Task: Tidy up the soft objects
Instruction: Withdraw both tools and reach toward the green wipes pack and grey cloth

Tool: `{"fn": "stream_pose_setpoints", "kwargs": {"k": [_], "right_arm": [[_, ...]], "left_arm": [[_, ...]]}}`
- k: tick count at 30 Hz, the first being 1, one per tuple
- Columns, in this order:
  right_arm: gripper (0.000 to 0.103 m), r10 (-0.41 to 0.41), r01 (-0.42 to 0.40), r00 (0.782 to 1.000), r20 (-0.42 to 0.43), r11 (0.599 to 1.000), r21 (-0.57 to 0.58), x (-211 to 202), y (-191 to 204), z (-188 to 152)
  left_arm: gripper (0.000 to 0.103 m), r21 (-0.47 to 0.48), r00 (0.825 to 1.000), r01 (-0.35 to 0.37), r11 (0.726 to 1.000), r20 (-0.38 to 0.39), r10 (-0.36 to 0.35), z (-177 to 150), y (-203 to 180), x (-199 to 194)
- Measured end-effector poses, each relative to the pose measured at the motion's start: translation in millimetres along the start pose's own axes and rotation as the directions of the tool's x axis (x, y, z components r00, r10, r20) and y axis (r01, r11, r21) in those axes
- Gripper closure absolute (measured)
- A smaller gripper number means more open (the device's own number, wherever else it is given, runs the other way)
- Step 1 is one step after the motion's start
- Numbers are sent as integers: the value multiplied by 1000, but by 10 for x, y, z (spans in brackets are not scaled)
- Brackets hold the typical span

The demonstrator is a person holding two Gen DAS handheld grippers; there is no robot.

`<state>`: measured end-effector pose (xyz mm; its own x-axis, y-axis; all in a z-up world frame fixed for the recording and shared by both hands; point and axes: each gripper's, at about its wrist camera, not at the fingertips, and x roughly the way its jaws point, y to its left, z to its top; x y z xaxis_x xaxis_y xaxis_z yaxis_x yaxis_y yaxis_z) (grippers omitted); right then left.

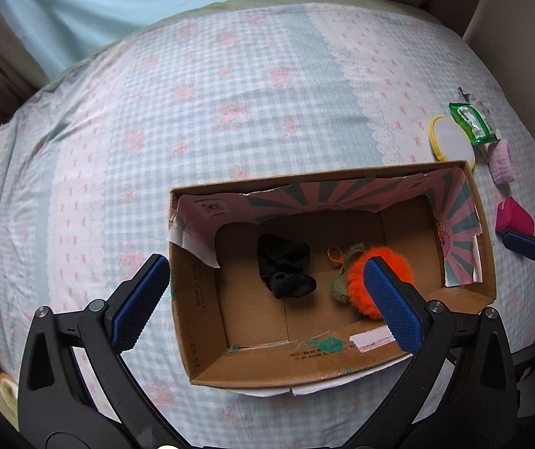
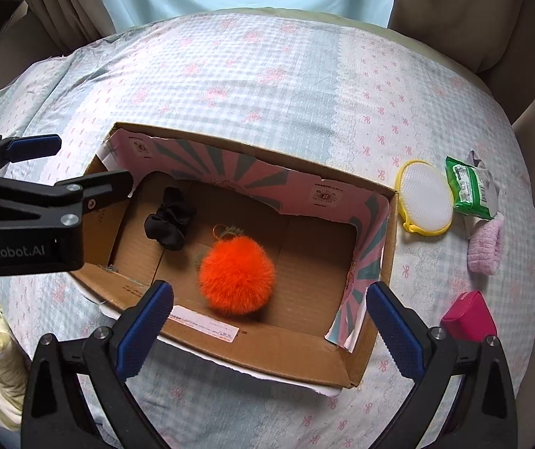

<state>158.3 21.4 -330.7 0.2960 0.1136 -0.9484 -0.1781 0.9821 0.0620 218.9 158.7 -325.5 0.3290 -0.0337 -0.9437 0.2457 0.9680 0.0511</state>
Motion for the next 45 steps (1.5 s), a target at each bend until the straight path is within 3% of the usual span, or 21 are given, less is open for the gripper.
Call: {"fn": "stream_pose_setpoints", "kwargs": {"k": [6, 11, 16, 22, 33, 39, 45], "right_arm": [[0, 8, -9, 999, 48, 1000, 30, -521, -29, -32], [0, -33, 22, 993, 110, 995, 98, -1076, -93, -96], [0, -96, 62, 979, 180, 981, 184, -1634, -230, -189], [0, -104, 37, 968, 227, 958, 283, -2040, -477, -300], [0, -145, 17, 940, 308, 924, 382, -2413, -1320, -340], [0, -116, -11, 932, 342, 938, 348, -2413, -2022, -232], [0, -70, -37, 935, 347, 956, 291, -2202, -2834, -7]], "left_arm": [[0, -44, 998, 4, 999, 60, -1, -75, 23, -433], [0, -78, 994, 9, 997, 107, -1, -121, 5, -929], [0, -80, 980, 29, 996, 197, -13, -143, -46, -1566], [0, -37, 958, 58, 998, 283, -45, -188, -188, -2089], [0, 9, 950, 145, 989, 278, -142, -31, -712, -2231], [0, -15, 950, 142, 990, 282, -132, 148, -1126, -2220], [0, -100, 953, 124, 987, 289, -90, 392, -1683, -2134]]}}
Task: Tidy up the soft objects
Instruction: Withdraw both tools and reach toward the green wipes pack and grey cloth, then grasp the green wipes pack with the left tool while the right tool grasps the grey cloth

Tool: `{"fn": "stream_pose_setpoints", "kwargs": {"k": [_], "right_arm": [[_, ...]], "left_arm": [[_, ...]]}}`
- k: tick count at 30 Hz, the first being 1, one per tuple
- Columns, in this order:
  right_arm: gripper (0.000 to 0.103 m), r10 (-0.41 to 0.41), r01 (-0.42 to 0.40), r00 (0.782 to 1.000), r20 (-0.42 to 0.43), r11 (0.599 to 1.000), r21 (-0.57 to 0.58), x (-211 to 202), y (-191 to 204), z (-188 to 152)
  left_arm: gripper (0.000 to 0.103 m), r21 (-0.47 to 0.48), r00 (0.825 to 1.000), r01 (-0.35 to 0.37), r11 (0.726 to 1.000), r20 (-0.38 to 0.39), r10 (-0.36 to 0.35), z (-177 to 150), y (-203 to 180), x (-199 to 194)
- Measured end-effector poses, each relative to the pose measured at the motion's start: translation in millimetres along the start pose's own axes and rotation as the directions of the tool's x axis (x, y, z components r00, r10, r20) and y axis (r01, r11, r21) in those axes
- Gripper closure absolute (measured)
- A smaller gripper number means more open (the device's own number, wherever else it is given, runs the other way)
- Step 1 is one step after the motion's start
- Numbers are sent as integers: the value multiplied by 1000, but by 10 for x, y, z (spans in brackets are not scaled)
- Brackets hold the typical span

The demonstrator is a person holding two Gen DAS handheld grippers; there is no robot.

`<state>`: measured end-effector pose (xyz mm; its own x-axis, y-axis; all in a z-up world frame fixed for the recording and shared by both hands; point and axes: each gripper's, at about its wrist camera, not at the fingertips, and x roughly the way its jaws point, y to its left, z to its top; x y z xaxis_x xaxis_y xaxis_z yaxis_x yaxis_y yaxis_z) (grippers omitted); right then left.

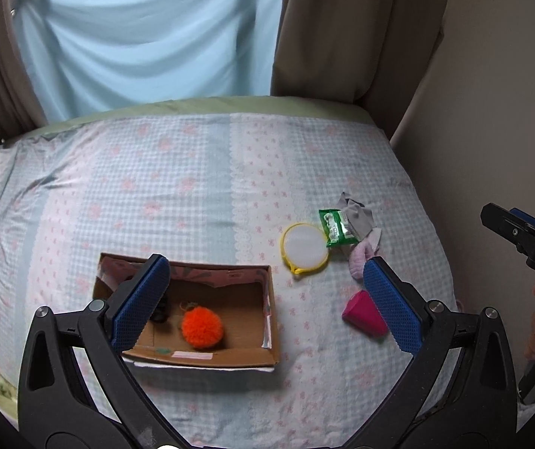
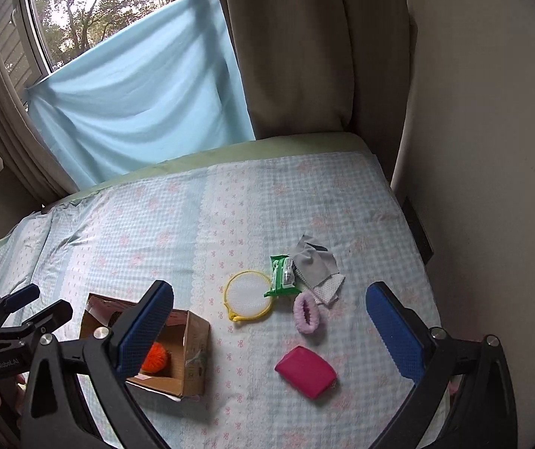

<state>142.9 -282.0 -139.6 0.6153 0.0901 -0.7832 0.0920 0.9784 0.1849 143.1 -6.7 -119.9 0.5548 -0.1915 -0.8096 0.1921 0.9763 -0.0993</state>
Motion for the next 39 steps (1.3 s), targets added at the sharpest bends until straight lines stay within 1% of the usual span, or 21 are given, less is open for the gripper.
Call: {"fn": "stream_pose_setpoints", "kwargs": {"k": [3, 6, 11, 17, 22, 26, 27, 29, 30, 33, 35, 37, 39], "right_arm": [[1, 12, -11, 1000, -16, 1000, 5, 224, -326, 160], [1, 23, -22, 999, -38, 1000, 9, 466, -575, 270], [1, 45, -43, 995, -83, 999, 31, 969, -839, 397], [8, 77, -69, 986, -149, 996, 57, 1748, -1019, 448], [12, 111, -93, 967, -231, 992, 88, 2490, -1151, 383], [22, 128, -104, 946, -297, 990, 94, 3090, -1198, 275], [22, 129, -105, 941, -313, 990, 92, 3224, -1198, 237], [28, 134, -108, 930, -343, 990, 94, 3461, -1196, 160], [29, 136, -107, 924, -357, 989, 100, 3564, -1202, 124], [33, 148, -110, 913, -380, 987, 119, 3778, -1218, 32], [40, 151, -115, 909, -388, 987, 113, 3862, -1198, -10], [47, 145, -117, 909, -391, 989, 94, 3911, -1154, -32], [55, 126, -110, 913, -387, 992, 63, 3914, -1111, -41]], "left_arm": [[0, -21, 1000, -8, 1000, -18, 8, 80, -298, 229], [0, -37, 999, 5, 999, -34, -6, 162, -560, 494], [0, -43, 997, 17, 999, -72, -20, 258, -913, 1033], [0, -56, 987, 65, 996, -145, -72, 290, -1194, 1875], [2, -49, 973, 87, 995, -211, -96, 274, -1332, 2629], [8, -53, 959, 106, 993, -260, -116, 218, -1351, 3214], [9, -53, 955, 109, 993, -270, -119, 201, -1361, 3348], [13, -55, 948, 115, 992, -293, -126, 162, -1369, 3603], [14, -57, 944, 118, 991, -304, -129, 138, -1373, 3716], [18, -65, 933, 125, 990, -333, -140, 58, -1381, 3993], [22, -68, 927, 129, 989, -346, -145, 7, -1382, 4136], [23, -68, 922, 132, 989, -359, -147, -28, -1396, 4233], [28, -60, 922, 132, 989, -359, -145, -37, -1413, 4281]]}}
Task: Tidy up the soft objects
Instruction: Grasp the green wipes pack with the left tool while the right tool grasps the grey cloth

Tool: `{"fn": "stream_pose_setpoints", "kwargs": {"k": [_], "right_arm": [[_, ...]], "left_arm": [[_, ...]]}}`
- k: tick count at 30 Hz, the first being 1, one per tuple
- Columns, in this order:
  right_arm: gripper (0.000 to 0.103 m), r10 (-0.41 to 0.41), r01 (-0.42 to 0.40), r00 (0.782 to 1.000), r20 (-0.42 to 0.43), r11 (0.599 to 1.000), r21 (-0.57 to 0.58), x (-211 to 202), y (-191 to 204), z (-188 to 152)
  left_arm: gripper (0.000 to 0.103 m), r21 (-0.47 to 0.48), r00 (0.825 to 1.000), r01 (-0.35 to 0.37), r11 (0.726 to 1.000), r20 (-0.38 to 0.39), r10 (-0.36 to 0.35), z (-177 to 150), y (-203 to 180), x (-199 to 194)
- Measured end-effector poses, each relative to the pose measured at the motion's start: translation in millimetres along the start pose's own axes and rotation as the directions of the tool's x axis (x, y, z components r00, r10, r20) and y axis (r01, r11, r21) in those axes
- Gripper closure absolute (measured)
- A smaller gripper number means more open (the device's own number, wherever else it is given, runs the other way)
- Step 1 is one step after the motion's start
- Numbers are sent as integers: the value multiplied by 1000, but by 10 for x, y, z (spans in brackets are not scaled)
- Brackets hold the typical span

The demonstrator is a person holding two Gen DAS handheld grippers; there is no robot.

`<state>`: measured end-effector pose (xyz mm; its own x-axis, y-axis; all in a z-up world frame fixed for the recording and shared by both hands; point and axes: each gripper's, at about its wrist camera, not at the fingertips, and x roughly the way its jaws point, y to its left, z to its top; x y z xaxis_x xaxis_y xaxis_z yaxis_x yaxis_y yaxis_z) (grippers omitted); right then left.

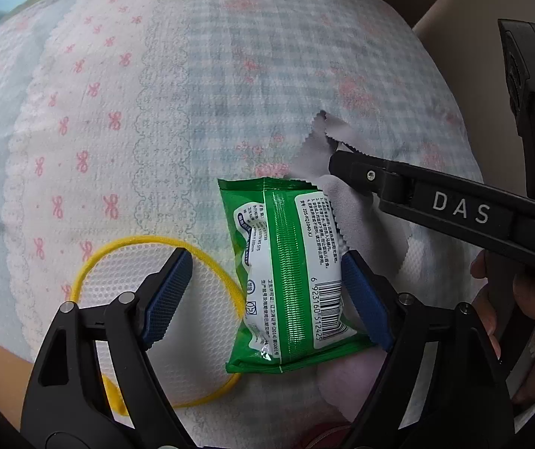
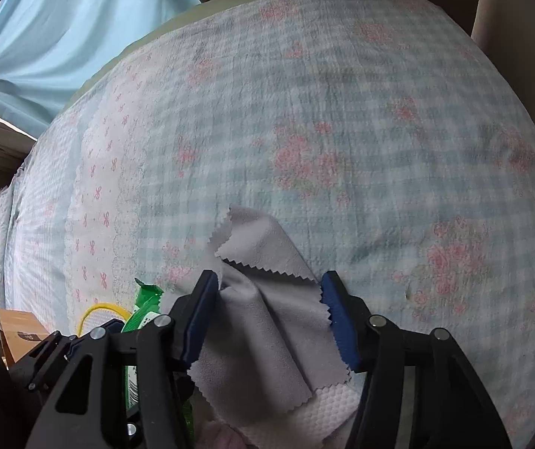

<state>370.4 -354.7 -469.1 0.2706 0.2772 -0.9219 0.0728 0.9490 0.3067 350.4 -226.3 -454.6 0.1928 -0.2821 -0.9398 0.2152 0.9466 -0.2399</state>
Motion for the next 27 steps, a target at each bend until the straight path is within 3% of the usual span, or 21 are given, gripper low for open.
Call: {"fn": "stream_pose_setpoints", "kwargs": {"k": [2, 3, 5, 8, 18, 27], "right_arm": [[73, -3, 3, 1000, 1, 1000, -22, 11, 41, -9], [75, 1, -1, 1000, -2, 999, -34, 13, 63, -21], [85, -7, 7, 1000, -3, 998, -69, 22, 121, -49], [89, -5, 6, 1000, 4, 997, -79, 17, 148, -65], [94, 27, -26, 998, 55, 1000, -17, -174, 69, -53], [94, 40, -42, 991, 124, 999, 11, -584, 107, 0]], "left_arm": [[50, 12, 1000, 3, 1000, 8, -3, 18, -20, 22], [55, 17, 1000, 5, 1000, 8, -5, 23, -30, 27], [57, 28, 1000, 26, 999, -3, -26, 39, -62, 49], [64, 39, 1000, 27, 999, -9, -26, 55, -101, 60], [70, -16, 998, 57, 998, 12, -56, 50, 16, -79], [71, -20, 996, 61, 998, 62, -60, 30, 50, -438]]}}
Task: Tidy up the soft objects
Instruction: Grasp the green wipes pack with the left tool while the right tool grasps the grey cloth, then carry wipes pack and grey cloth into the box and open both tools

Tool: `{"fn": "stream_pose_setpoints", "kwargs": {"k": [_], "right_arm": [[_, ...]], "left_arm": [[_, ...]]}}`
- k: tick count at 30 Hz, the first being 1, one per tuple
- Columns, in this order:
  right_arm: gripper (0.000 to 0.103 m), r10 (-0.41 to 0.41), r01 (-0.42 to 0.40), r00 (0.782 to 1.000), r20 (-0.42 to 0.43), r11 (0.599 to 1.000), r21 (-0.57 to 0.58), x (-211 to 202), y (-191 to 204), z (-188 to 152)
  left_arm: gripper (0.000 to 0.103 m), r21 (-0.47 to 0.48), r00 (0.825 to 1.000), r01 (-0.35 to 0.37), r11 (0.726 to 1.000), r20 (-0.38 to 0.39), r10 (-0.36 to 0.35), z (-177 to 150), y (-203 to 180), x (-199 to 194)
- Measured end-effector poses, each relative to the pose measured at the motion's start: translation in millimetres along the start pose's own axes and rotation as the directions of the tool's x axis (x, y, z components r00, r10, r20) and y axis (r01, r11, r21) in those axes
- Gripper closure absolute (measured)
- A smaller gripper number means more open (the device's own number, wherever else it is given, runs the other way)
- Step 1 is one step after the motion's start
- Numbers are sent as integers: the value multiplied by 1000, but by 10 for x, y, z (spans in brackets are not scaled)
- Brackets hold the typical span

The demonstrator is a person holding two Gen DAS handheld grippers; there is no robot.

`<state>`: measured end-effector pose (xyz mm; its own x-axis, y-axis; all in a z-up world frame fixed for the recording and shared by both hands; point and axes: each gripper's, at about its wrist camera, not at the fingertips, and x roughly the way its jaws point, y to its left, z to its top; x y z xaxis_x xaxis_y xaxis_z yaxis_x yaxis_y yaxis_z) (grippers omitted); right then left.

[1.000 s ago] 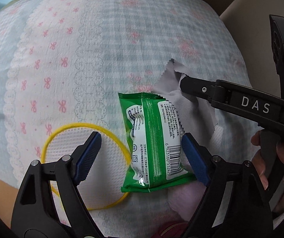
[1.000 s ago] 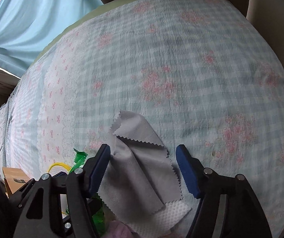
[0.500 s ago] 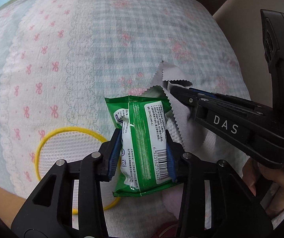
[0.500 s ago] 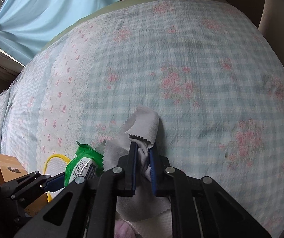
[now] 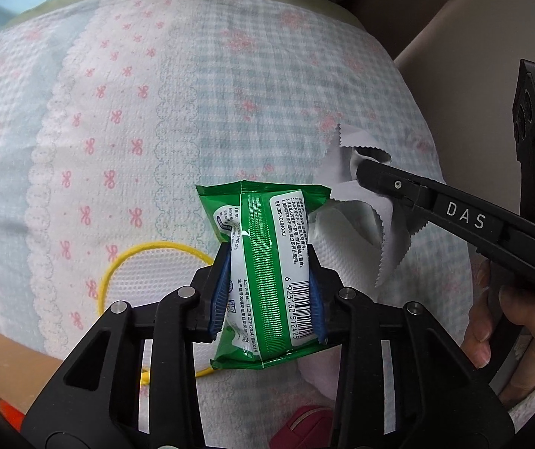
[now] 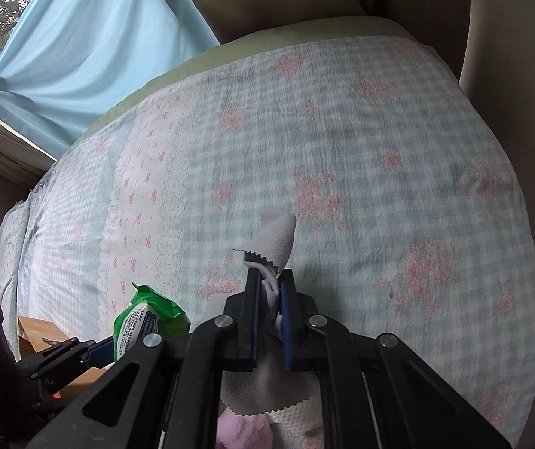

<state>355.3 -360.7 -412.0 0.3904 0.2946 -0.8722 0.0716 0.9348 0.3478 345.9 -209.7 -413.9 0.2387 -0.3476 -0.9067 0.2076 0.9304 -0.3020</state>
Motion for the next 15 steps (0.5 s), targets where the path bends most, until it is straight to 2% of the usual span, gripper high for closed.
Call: {"fn": "stream_pose_setpoints", "kwargs": {"k": [8, 15], "right_arm": [[94, 3, -2, 997, 74, 1000, -20, -592, 214, 52], [94, 20, -12, 990, 138, 998, -65, -1335, 641, -77]], "left_arm": [[71, 7, 998, 13, 1000, 63, -13, 17, -83, -521], [71, 6, 990, 24, 1000, 141, -25, -30, -183, -1273]]}}
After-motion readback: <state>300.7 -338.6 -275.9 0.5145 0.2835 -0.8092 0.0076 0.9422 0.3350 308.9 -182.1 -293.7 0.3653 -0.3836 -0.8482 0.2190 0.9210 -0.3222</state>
